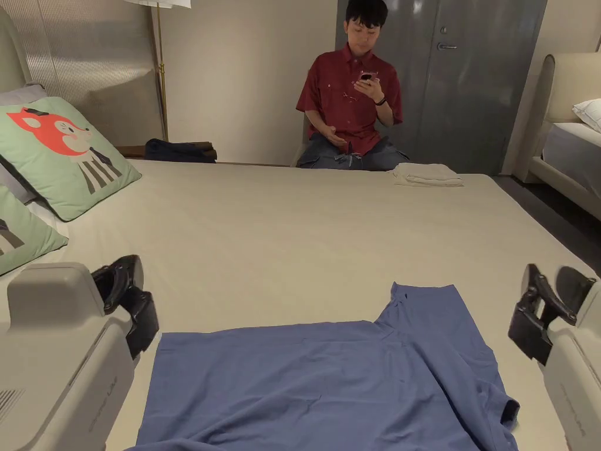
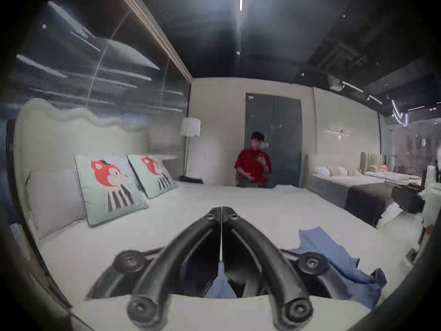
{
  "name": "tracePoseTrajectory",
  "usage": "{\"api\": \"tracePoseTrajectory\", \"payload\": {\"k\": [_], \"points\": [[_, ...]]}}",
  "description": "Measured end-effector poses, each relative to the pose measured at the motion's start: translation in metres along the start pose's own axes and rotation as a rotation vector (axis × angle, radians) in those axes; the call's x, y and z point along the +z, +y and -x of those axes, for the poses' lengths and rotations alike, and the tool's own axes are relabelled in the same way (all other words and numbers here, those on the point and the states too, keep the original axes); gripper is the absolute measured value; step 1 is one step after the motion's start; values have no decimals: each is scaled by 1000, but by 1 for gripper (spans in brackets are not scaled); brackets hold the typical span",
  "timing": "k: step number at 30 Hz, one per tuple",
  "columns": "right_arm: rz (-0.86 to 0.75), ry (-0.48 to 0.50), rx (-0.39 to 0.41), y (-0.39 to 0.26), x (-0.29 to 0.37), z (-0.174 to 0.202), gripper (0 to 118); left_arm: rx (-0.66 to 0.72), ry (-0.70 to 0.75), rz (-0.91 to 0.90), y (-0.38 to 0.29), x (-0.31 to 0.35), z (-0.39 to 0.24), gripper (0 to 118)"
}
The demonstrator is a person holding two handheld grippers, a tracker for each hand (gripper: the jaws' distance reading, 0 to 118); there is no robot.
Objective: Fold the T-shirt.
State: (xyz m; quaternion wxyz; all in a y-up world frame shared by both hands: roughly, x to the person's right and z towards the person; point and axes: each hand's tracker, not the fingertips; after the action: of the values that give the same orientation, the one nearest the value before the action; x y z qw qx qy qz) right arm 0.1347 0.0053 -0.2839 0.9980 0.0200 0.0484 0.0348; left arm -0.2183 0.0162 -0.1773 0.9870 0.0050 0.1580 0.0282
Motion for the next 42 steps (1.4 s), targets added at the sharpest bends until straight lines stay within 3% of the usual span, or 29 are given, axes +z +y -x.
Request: {"api": "tracePoseTrajectory", "payload": {"k": [1,2,8,16,17,19,20,21,29,32,34,35,36,37,40,41,42], "points": [[-1,4,0,1,-1,3,10,0,-6,-5,1,0,0,0],[-4,8,0,3,-1,5,4,-8,-10,1,2,-4,0,0],[11,32,-10,-2,-17,9,0,-8,-24,86,2,-39,12,0],[74,26,-14,-17,-51,12,0,35,-34,501,-34,-181,38,1],[87,28,-15,-20,-56,12,0,46,-37,553,-43,-201,42,15],[115,29,-15,-26,-67,13,0,92,-24,701,-64,-242,51,85],[120,26,-13,-29,-72,14,0,110,-17,761,-75,-260,55,107],[131,22,-7,-33,-77,15,0,120,-6,817,-88,-275,58,115],[237,14,13,-65,-116,19,0,158,63,1022,-168,-322,76,105],[273,20,13,-76,-125,20,0,136,120,1014,-178,-319,77,73],[291,23,17,-81,-131,20,0,111,83,971,-172,-313,72,61],[297,23,17,-83,-134,20,0,91,78,953,-166,-310,69,45],[305,24,11,-84,-138,19,0,70,65,935,-161,-307,66,9],[317,25,-4,-84,-143,17,0,80,45,909,-156,-305,64,1],[398,37,-27,-84,-174,5,2,71,-11,844,-137,-295,56,1],[469,49,-11,-85,-189,2,10,58,-16,824,-132,-291,53,1],[542,64,-19,-88,-208,-4,41,54,-24,803,-126,-289,49,1]]}}
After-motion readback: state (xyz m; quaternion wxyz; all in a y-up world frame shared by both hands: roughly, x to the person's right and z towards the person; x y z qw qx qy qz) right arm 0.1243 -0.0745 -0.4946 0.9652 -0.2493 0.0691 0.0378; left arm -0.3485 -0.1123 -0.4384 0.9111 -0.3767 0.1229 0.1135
